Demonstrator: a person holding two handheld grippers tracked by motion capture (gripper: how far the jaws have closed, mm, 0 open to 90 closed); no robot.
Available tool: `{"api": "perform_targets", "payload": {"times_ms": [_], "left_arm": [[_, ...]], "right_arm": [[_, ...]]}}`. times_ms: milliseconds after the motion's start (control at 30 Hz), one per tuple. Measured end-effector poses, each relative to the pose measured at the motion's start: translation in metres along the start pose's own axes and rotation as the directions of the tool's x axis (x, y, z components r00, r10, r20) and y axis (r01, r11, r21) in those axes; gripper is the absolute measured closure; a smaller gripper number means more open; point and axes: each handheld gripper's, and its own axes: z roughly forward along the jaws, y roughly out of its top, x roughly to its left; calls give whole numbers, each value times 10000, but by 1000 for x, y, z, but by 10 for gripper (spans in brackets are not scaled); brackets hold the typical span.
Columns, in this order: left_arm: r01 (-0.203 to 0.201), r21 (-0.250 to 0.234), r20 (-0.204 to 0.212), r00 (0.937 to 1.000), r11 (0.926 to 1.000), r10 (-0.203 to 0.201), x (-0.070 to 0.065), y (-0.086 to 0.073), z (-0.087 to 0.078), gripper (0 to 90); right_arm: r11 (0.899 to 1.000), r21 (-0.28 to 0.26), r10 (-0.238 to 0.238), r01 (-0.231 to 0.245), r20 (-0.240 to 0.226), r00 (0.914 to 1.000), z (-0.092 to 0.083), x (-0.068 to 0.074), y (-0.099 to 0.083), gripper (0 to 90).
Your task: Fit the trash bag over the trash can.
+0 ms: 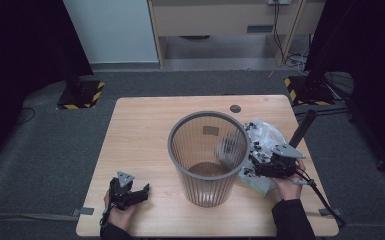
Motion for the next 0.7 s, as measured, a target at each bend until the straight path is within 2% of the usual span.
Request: {"api": "perform_targets", "payload": {"times_ms": [133, 167, 267, 400, 600, 700], "left_arm": [[-49, -3, 2, 10000, 10000, 49, -1, 0, 0, 176], [-36, 6, 1, 10000, 10000, 36, 0, 0, 0, 176], [-20, -4, 13, 10000, 10000, 20, 0, 0, 0, 174], [-45, -8, -7, 10000, 10000, 45, -1, 0, 0, 174], [-98, -14, -17, 10000, 10000, 98, -2, 0, 0, 174], [-59, -5, 18, 10000, 10000, 59, -2, 0, 0, 174]], "right_arm": [[9976, 688, 58, -60, 21, 10000, 11, 0, -7, 29], [9966, 824, -44, 42, 25, 10000, 13, 0, -9, 35], [9932, 1159, 61, -79, 158, 9999, 20, 0, -13, 43], [9859, 1667, 105, -135, 185, 9998, 29, -1, -17, 77], [9841, 1772, 68, -85, 100, 9999, 35, 0, -22, 228], [9820, 1877, 192, -204, 80, 9998, 37, -1, -23, 384]]}}
